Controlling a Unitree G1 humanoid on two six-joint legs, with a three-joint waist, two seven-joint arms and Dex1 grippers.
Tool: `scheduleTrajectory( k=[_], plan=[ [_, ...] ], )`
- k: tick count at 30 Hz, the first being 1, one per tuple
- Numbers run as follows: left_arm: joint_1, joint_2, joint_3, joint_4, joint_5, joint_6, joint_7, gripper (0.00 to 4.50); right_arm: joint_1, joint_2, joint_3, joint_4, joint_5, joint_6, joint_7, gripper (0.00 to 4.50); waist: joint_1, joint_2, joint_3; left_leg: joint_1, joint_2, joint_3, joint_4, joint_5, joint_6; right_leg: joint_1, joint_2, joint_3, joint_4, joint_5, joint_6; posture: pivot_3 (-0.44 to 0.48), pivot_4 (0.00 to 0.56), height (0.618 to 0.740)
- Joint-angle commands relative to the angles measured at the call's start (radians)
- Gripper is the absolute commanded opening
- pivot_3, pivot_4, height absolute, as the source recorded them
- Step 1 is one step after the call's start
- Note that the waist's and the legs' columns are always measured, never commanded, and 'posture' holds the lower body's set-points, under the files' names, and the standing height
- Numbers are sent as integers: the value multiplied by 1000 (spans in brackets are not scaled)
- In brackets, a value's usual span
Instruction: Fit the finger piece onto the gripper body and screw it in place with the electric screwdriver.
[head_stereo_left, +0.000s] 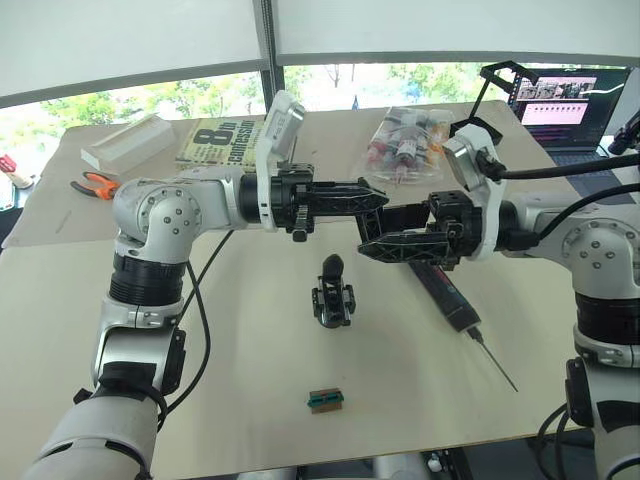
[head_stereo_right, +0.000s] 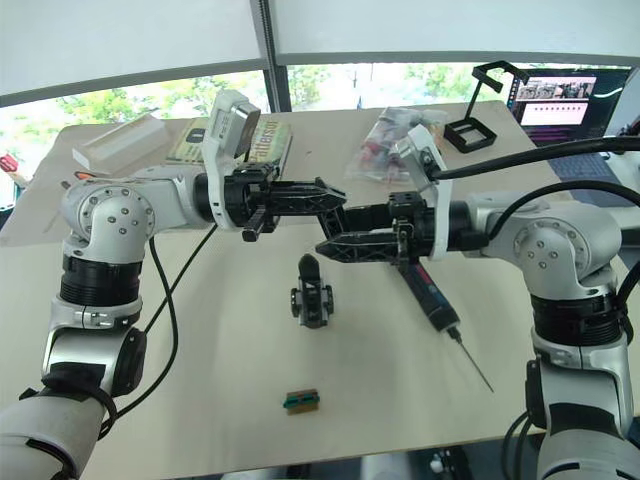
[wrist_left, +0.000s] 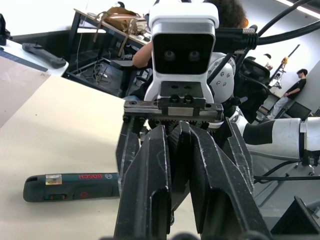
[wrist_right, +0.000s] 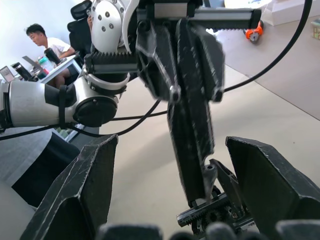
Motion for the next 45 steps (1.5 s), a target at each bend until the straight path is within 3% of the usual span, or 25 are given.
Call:
scheduleTrajectory(
  k=[1,8,16,45],
  plan=[
    [-5,14,-8,-38,17,-16,-29,77,-37,-8,-10,-15,-2,-12,27,3811,-1,0,0,0,0,0,0,0,0,0,0,0,0,0,0,0,150,738],
    [8,17,-20,-57,42,-32,-53,77,-85,-7,32,1,-41,-19,70,3811,-6,0,0,-1,0,0,3,0,-1,0,0,1,0,1,-1,0,150,738],
    [3,13,-9,-52,45,-32,-52,77,-86,-11,89,6,-146,-95,131,1256,-7,0,0,-5,0,0,9,0,-1,-3,0,0,1,2,-1,0,150,738],
    [10,19,-15,-60,67,-48,-71,77,-129,-15,67,51,-184,-102,170,1228,-7,0,0,-7,0,0,11,0,-1,-4,0,0,1,5,-2,0,150,738]
  ],
)
